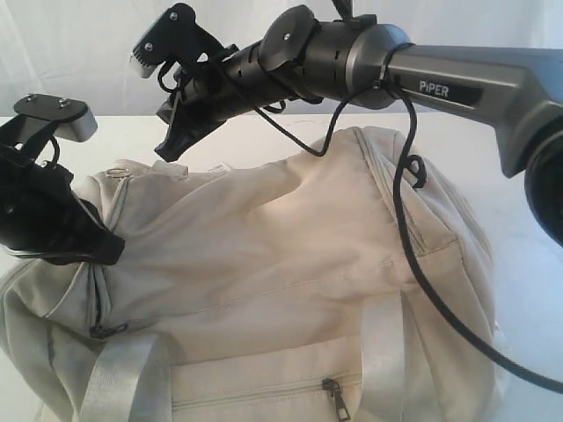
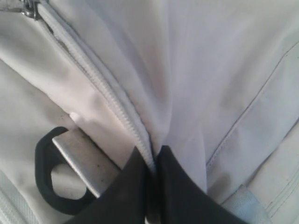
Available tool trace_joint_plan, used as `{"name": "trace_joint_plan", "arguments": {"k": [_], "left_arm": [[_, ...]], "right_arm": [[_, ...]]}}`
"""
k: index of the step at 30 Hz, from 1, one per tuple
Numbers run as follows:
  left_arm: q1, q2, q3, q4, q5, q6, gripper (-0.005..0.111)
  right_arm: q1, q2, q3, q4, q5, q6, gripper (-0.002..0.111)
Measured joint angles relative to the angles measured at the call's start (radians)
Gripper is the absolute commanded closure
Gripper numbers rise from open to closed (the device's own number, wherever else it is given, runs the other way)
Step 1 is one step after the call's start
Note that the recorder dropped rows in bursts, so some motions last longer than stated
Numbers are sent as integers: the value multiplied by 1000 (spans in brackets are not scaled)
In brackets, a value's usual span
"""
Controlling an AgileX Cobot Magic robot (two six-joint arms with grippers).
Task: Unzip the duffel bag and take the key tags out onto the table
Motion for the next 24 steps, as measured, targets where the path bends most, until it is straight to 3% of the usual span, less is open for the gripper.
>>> {"name": "trace_joint_plan", "arguments": {"k": [7,9,16,19,24], "left_arm": [[0,0,0,5,4,3,106],[0,0,0,7,-4,3,99],[0,-2,-32,7,59,4,32],[0,-6,-77,5,105,4,34],[0,-18,-179,63,161,-28,49]], "right_arm": [[-30,-8,-1,-50,145,135,108],[-39,-22,-1,-64,213,177,106],[-51,-102,-4,-119,278,299,73],[-52,-131,-4,-153,297,347,65],[-52,-166,-4,-167,325,389,63]]}}
